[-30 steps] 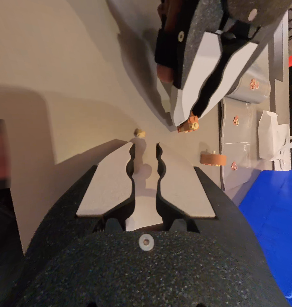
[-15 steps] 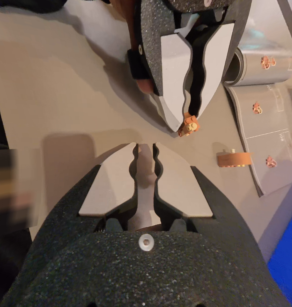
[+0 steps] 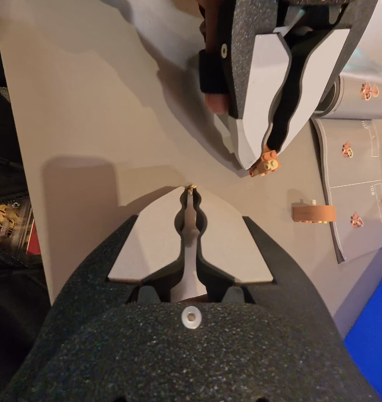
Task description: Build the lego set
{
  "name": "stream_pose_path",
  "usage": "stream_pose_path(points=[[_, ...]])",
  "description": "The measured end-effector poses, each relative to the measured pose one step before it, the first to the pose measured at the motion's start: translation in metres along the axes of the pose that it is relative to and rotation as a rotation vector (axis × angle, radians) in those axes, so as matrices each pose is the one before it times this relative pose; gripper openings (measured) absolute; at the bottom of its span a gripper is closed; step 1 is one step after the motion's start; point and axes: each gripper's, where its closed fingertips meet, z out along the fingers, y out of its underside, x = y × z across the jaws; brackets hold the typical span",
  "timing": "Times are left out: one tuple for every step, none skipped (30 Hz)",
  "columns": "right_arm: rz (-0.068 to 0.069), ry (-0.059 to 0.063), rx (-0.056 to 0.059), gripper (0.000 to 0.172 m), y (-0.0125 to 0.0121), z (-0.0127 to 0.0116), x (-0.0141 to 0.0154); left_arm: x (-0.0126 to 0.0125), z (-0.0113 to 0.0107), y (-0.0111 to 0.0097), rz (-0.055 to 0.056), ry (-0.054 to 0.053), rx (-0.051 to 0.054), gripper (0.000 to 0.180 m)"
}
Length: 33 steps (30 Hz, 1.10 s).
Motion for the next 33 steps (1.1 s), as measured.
stream_pose_path(points=[[0.0027, -0.0017, -0.0010, 0.004, 0.00047, 0.00032, 0.00018, -0.00008, 0.00015, 0.00017, -0.0002, -0.0002, -0.0005, 0.018], [0.0024, -0.0022, -0.0022, 0.004, 0.00070, 0.00037, -0.00002, -0.00002, 0.00018, 0.00013, -0.0011, 0.0008, 0.0000, 0.018], [0.0022, -0.0039, -0.0055, 0.004, 0.00130, 0.00050, -0.00031, 0.00006, 0.00012, 0.00020, -0.0008, 0.0010, -0.0003, 0.018], [0.0008, -0.0041, -0.0087, 0.004, 0.00181, 0.00070, -0.00030, 0.00004, 0.00025, 0.00023, -0.0004, 0.0011, -0.0007, 0.018], [-0.0009, -0.0005, -0.0036, 0.005, 0.00135, 0.00052, 0.00000, 0.00010, 0.00015, 0.00017, -0.0004, 0.0010, -0.0005, 0.018], [0.0057, 0.0014, 0.0024, 0.005, 0.00026, -0.00006, 0.00063, 0.00006, 0.00016, 0.00016, -0.0003, 0.0008, -0.0004, 0.018], [0.0108, -0.0007, -0.0035, 0.005, 0.00087, -0.00013, 0.00092, 0.00005, 0.00004, 0.00012, 0.0000, 0.0003, -0.0004, 0.018], [0.0032, 0.0010, -0.0039, 0.006, 0.00106, -0.00029, 0.00097, -0.00001, 0.00008, 0.00011, -0.0001, 0.0004, -0.0006, 0.018], [-0.0029, 0.0031, -0.0043, 0.007, 0.00123, -0.00025, 0.00108, -0.00007, 0.00009, 0.00008, -0.0001, -0.0001, -0.0004, 0.017], [-0.0027, 0.0033, 0.0039, 0.008, -0.00013, -0.00068, 0.00094, -0.00002, 0.00001, 0.00015, -0.0003, 0.0000, -0.0001, 0.017], [0.0049, -0.0006, 0.0139, 0.008, -0.00195, -0.00114, 0.00063, -0.00010, -0.00001, 0.00003, -0.0004, 0.0001, -0.0001, 0.018], [0.0095, -0.0067, 0.0130, 0.008, -0.00209, -0.00114, -0.00007, -0.00008, -0.00009, -0.00008, -0.0004, -0.0003, 0.0005, 0.018], [0.0032, -0.0070, 0.0105, 0.008, -0.00196, -0.00092, -0.00038, -0.00015, -0.00004, 0.00005, -0.0009, -0.0001, 0.0002, 0.018], [-0.0036, -0.0040, 0.0079, 0.008, -0.00165, -0.00074, -0.00040, -0.00011, 0.00000, 0.00002, -0.0007, -0.0002, 0.0001, 0.018], [-0.0037, 0.0004, 0.0000, 0.008, -0.00039, -0.00023, 0.00028, -0.00004, 0.00011, 0.00005, -0.0004, 0.0000, -0.0001, 0.018], [-0.0018, 0.0039, -0.0045, 0.008, 0.00034, 0.00010, 0.00084, 0.00005, -0.00006, 0.00005, 0.0003, -0.0001, -0.0001, 0.017], [0.0028, 0.0054, -0.0053, 0.008, 0.00096, 0.00013, 0.00134, -0.00001, 0.00011, 0.00004, 0.0004, -0.0004, -0.0003, 0.018], [0.0120, 0.0075, -0.0055, 0.008, 0.00113, 0.00014, 0.00198, 0.00003, -0.00011, -0.00005, -0.0002, -0.0004, 0.0002, 0.017], [0.0171, 0.0019, -0.0031, 0.009, 0.00080, 0.00012, 0.00112, 0.00011, -0.00002, 0.00001, -0.0002, 0.0012, 0.0004, 0.017], [0.0209, -0.0022, -0.0016, 0.009, 0.00062, 0.00023, 0.00009, 0.00038, -0.00004, 0.00001, 0.0008, 0.0016, 0.0000, 0.017], [0.0238, -0.0012, -0.0050, 0.009, 0.00089, 0.00033, -0.00006, 0.00040, -0.00006, 0.00025, 0.0016, 0.0022, -0.0013, 0.018], [0.0195, -0.0011, -0.0050, 0.009, 0.00085, 0.00045, -0.00059, 0.00061, 0.00001, 0.00055, 0.0025, 0.0037, -0.0030, 0.018], [0.0200, 0.0003, -0.0046, 0.009, 0.00089, 0.00028, -0.00037, 0.00108, -0.00005, 0.00081, 0.0043, 0.0066, -0.0044, 0.017], [0.0248, 0.0013, -0.0033, 0.009, 0.00087, 0.00019, 0.00022, 0.00159, -0.00015, 0.00111, 0.0064, 0.0104, -0.0056, 0.018], [0.0266, -0.0008, -0.0026, 0.009, 0.00099, 0.00028, 0.00027, 0.00221, -0.00009, 0.00142, 0.0081, 0.0145, -0.0077, 0.018], [0.0273, -0.0014, -0.0015, 0.009, 0.00099, 0.00038, 0.00043, 0.00168, -0.00013, 0.00181, 0.0088, 0.0109, -0.0084, 0.018], [0.0219, -0.0016, -0.0014, 0.009, 0.00104, 0.00038, 0.00068, 0.00156, -0.00021, 0.00180, 0.0099, 0.0103, -0.0095, 0.017], [0.0131, -0.0042, 0.0004, 0.010, 0.00084, 0.00049, -0.00004, 0.00173, -0.00014, 0.00166, 0.0103, 0.0111, -0.0082, 0.018], [0.0091, -0.0046, -0.0001, 0.010, 0.00072, 0.00063, -0.00028, 0.00170, -0.00032, 0.00108, 0.0095, 0.0108, -0.0046, 0.018], [0.0040, -0.0034, -0.0017, 0.010, 0.00065, 0.00077, -0.00033, 0.00170, -0.00022, 0.00036, 0.0094, 0.0093, -0.0014, 0.018], [0.0005, -0.0021, -0.0008, 0.010, 0.00025, 0.00073, -0.00036, 0.00159, -0.00023, 0.00001, 0.0094, 0.0082, -0.0004, 0.017], [0.0017, -0.0006, -0.0029, 0.010, 0.00035, 0.00094, 0.00017, 0.00172, -0.00007, -0.00004, 0.0093, 0.0077, -0.0004, 0.017], [-0.0005, -0.0008, 0.0034, 0.009, -0.00077, 0.00057, 0.00028, 0.00181, 0.00009, -0.00022, 0.0084, 0.0079, -0.0004, 0.017]])
